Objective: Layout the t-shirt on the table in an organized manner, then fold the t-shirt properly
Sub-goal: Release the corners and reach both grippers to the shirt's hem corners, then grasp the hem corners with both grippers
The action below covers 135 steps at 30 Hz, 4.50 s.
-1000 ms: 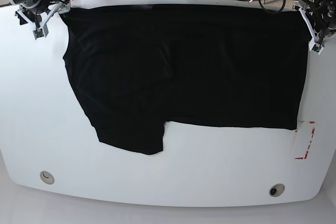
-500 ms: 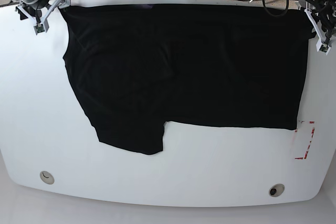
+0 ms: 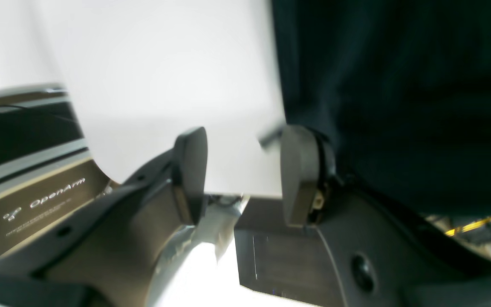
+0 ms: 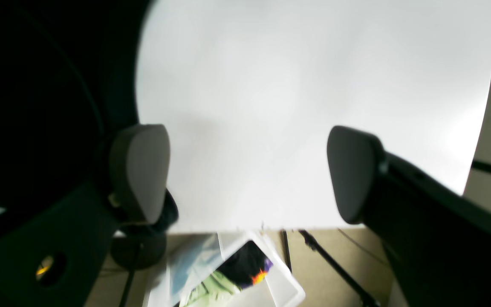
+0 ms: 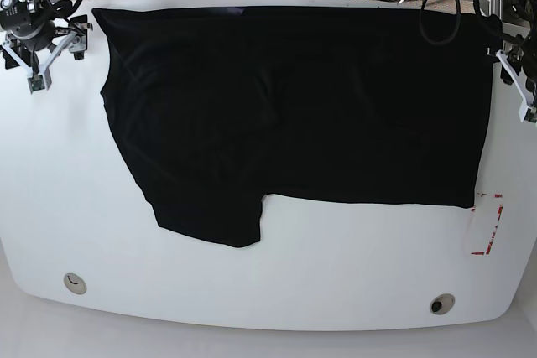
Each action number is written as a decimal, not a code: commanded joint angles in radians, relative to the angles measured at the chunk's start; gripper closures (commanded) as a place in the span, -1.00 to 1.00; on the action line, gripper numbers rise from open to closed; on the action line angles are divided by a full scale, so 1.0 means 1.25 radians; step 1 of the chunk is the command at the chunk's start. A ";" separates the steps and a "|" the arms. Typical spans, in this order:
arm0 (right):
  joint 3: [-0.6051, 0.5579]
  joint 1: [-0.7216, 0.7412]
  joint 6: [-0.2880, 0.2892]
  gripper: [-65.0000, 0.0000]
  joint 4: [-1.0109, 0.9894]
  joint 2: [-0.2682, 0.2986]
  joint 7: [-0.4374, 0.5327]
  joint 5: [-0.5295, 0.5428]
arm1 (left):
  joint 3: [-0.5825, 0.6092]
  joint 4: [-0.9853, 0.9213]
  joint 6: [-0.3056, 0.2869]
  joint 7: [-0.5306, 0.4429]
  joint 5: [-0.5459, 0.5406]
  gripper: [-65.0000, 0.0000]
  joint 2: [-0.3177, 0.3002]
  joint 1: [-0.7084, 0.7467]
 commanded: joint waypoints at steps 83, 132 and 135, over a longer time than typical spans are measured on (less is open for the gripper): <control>-0.239 0.717 -0.001 0.53 -0.934 -0.091 0.354 -0.242 | 0.295 -0.655 0.146 -0.569 0.005 0.19 -0.049 -0.519; -0.244 0.719 -0.001 0.95 -0.932 -0.086 0.354 -0.244 | 0.300 -1.146 0.199 -0.807 0.161 0.18 -0.043 -0.683; -0.244 0.719 -0.001 0.95 -0.932 -0.086 0.354 -0.241 | 0.300 -1.147 0.199 -0.806 0.161 0.18 -0.042 -0.683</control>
